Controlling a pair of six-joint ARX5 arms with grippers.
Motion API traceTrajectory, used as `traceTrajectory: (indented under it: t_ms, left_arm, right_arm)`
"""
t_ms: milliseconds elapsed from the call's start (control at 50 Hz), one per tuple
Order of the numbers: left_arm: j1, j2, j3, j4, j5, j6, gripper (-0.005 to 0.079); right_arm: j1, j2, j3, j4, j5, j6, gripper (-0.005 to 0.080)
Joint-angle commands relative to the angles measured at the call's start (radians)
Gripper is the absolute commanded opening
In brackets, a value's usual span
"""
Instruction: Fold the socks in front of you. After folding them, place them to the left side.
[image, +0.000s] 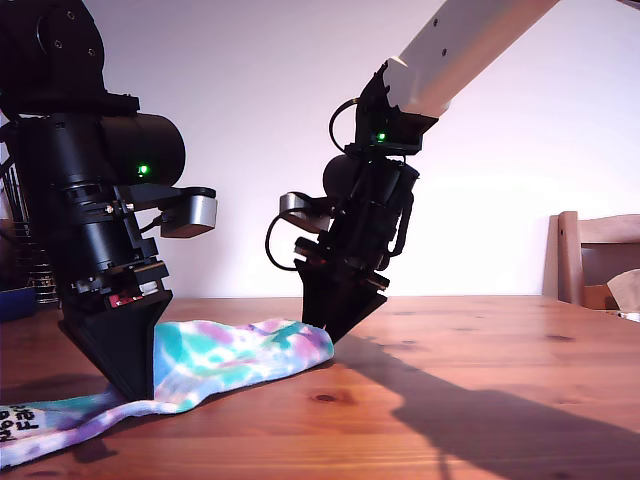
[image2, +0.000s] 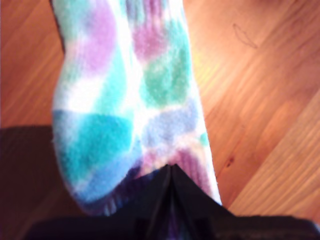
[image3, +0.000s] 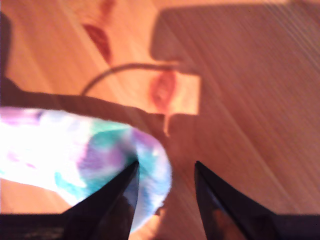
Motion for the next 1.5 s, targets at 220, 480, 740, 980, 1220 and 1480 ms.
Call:
traceTrajectory:
  t_ms: [220, 480, 740, 980, 1220, 1480]
  left_arm:
    - [0.006, 0.115, -0.114, -0.038, -0.043, 0.013, -0.0021]
    - [0.006, 0.115, -0.101, -0.042, -0.043, 0.003, -0.0021]
    - [0.006, 0.048, -0.070, -0.041, -0.023, -0.006, -0.0021]
    - [0.006, -0.031, -0.042, -0.005, 0.061, -0.017, -0.0021]
    - [0.003, -0.042, -0.042, 0.110, 0.140, -0.096, -0.0021]
    - [0.003, -0.042, -0.041, 0.242, 0.208, -0.168, -0.0012]
  right_arm:
    - [0.037, 0.031, 0.000, -0.010, -0.010, -0.006, 0.0064]
    - [0.044, 0.031, 0.000, 0.012, 0.082, -0.031, -0.0013]
    - [0.002, 0.031, 0.003, 0.007, 0.138, -0.054, -0.0013]
    - [-0.036, 0.013, 0.004, 0.014, 0.161, -0.064, -0.0012]
    - [-0.071, 0.000, 0.046, 0.000, 0.167, -0.063, -0.0013]
    - [-0.073, 0.000, 0.061, 0.000, 0.166, -0.064, -0.0013]
